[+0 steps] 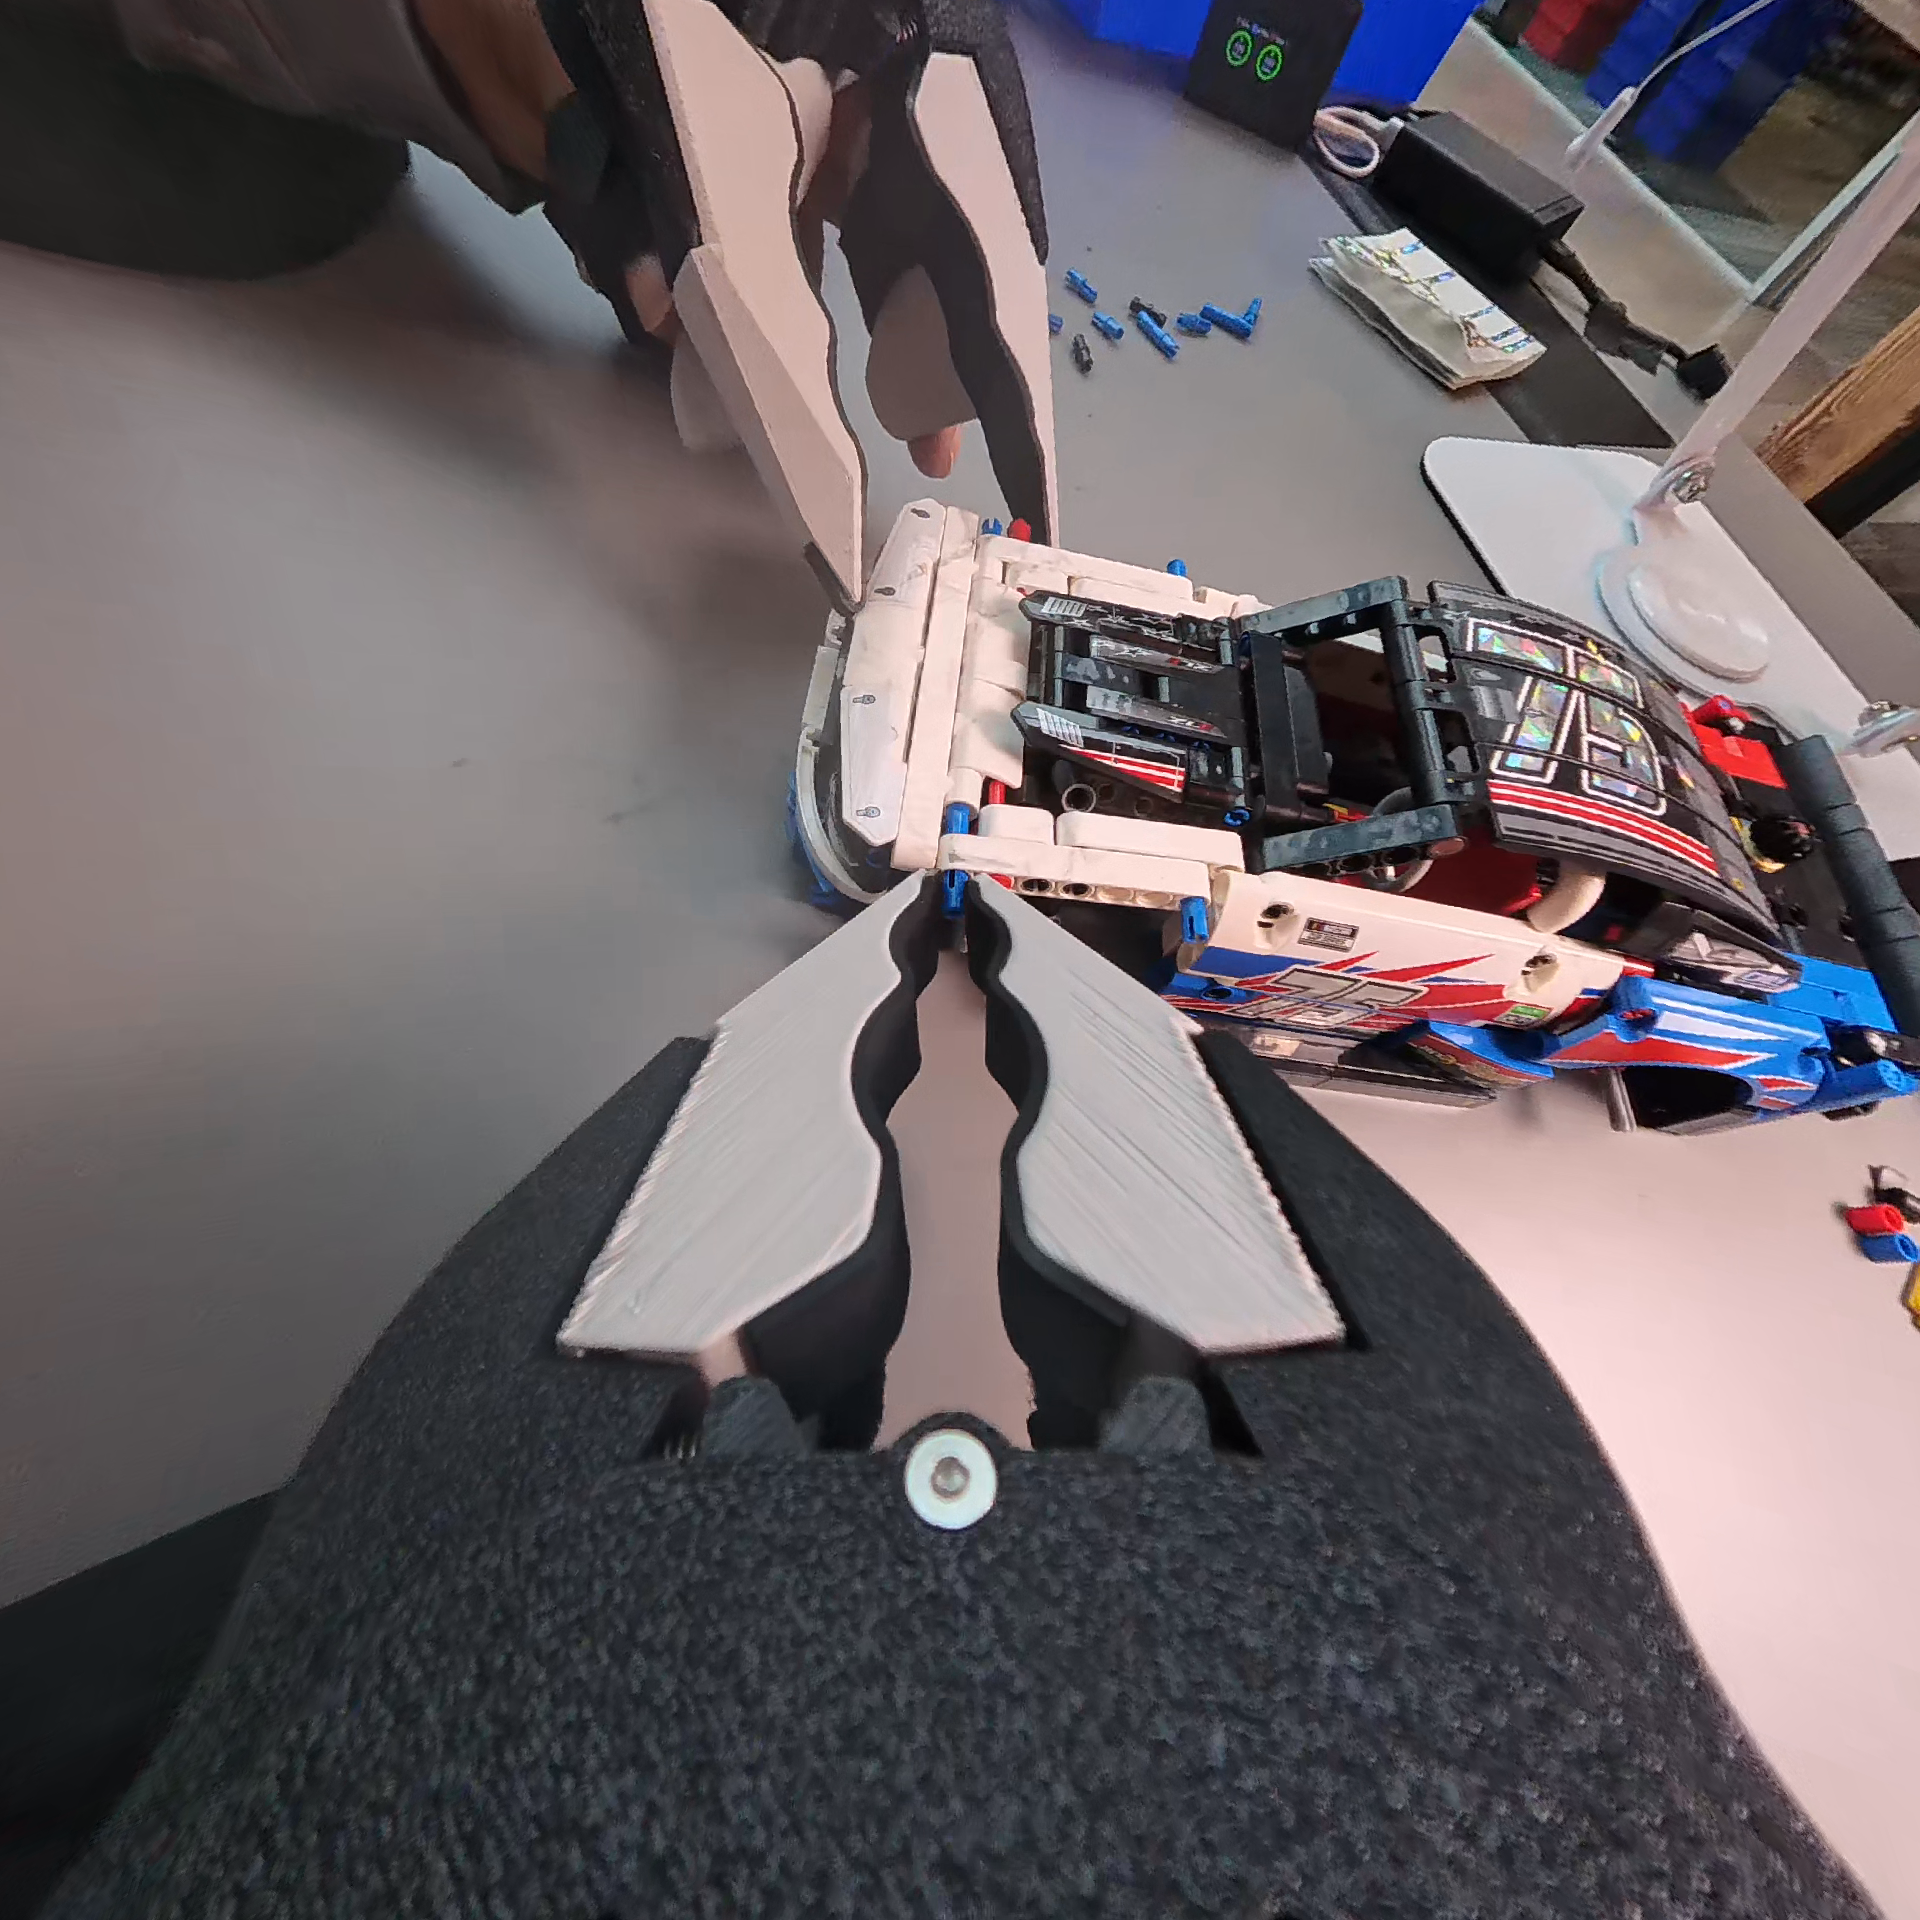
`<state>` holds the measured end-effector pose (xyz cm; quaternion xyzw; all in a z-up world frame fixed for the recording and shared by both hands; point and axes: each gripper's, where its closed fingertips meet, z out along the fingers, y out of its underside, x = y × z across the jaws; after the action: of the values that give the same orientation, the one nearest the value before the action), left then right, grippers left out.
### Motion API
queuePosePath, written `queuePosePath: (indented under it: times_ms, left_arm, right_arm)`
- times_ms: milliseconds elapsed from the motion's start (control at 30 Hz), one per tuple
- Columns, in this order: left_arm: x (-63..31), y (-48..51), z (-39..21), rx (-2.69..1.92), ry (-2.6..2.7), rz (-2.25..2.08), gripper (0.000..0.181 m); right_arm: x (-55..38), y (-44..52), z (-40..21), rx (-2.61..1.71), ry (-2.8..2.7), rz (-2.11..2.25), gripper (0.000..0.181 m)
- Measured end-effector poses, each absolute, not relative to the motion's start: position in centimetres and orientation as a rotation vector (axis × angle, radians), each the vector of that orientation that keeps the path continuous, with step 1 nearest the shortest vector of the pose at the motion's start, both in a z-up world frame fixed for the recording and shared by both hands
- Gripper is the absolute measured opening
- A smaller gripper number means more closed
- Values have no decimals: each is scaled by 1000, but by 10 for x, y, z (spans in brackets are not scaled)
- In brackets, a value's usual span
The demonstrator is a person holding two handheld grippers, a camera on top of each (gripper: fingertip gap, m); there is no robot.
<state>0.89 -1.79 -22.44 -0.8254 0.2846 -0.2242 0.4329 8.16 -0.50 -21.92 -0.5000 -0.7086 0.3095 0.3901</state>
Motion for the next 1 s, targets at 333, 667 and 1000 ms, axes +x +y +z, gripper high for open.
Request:
queuePosePath:
  times_ms: [333,667,1000]
  left_arm:
    - [9,-19,-225,-2050,682,-557,52]
    - [19,-22,-224,-2077,777,-359,39]
    - [8,-29,-225,-2065,640,-550,48]
  right_arm:
    - [79,-3,-214,-1333,-1738,847,1]
    - [72,1,-206,-1343,-1701,854,0]
    - [88,18,-219,-1399,-1755,861,6]
